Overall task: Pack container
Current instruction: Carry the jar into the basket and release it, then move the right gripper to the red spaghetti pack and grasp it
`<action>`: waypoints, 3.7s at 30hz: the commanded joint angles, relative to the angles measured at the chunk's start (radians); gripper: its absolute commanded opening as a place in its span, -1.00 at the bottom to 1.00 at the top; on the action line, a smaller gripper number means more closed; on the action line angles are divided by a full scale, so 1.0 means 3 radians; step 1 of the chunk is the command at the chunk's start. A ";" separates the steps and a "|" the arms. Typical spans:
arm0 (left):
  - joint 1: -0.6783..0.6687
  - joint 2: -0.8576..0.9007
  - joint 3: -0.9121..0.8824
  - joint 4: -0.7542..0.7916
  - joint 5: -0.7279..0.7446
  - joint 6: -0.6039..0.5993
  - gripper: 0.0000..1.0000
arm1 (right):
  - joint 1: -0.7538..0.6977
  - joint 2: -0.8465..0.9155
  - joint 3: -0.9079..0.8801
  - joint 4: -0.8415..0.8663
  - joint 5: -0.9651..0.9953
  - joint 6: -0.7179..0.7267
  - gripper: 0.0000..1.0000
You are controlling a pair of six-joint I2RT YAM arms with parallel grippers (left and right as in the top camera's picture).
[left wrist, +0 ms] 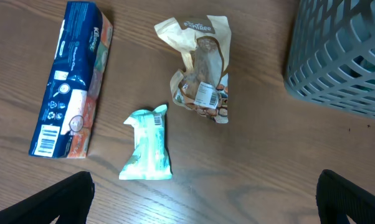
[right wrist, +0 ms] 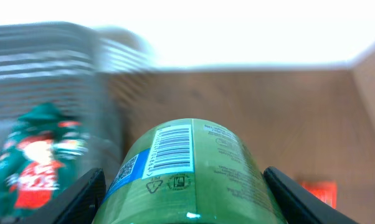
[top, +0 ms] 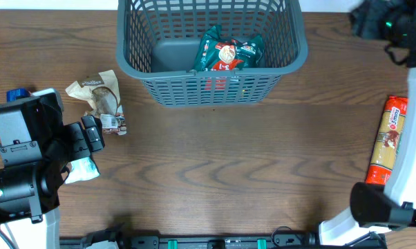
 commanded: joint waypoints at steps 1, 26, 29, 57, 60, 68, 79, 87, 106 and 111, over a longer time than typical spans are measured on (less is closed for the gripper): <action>0.0017 -0.0009 0.0023 -0.0003 -0.0003 0.0022 0.97 | 0.0473 -0.0043 0.0231 0.0086 -0.0034 -0.0862 -0.98; 0.0017 -0.0009 0.0023 -0.0039 -0.0003 0.0020 0.97 | 0.1559 0.1329 0.0225 0.0552 -0.0590 -0.1684 -0.98; 0.0017 -0.0009 0.0023 -0.0041 -0.0003 0.0020 0.97 | 0.1556 0.1518 0.0225 0.0488 -0.0593 -0.1653 -0.98; 0.0017 -0.0009 0.0023 -0.0039 -0.0003 0.0022 0.97 | 0.1180 0.0844 0.0771 0.0234 -0.0111 -0.0375 0.89; 0.0017 -0.0009 0.0023 -0.0039 -0.0003 0.0022 0.97 | 0.0811 0.0621 0.0776 -0.0020 0.0285 0.0453 0.97; 0.0017 -0.0009 0.0023 -0.0038 -0.0003 0.0022 0.97 | -0.0519 0.0370 0.0776 -0.1415 0.0603 0.1728 0.98; 0.0017 -0.0009 0.0023 -0.0053 -0.0003 0.0022 0.97 | -0.1770 0.0113 -0.0399 -0.1598 0.0374 0.1203 0.99; 0.0017 -0.0009 0.0023 -0.0052 -0.0003 0.0020 0.97 | -0.2282 0.0104 -0.1859 -0.0772 0.0146 0.0294 0.99; 0.0017 -0.0008 0.0023 -0.0001 -0.0003 0.0020 0.97 | -0.2336 0.0114 -0.3853 0.2043 0.0023 -0.0273 0.98; 0.0017 -0.0005 0.0023 -0.0001 -0.0003 0.0020 0.97 | -0.2336 0.0114 -0.4180 0.2454 0.0022 -0.0273 0.99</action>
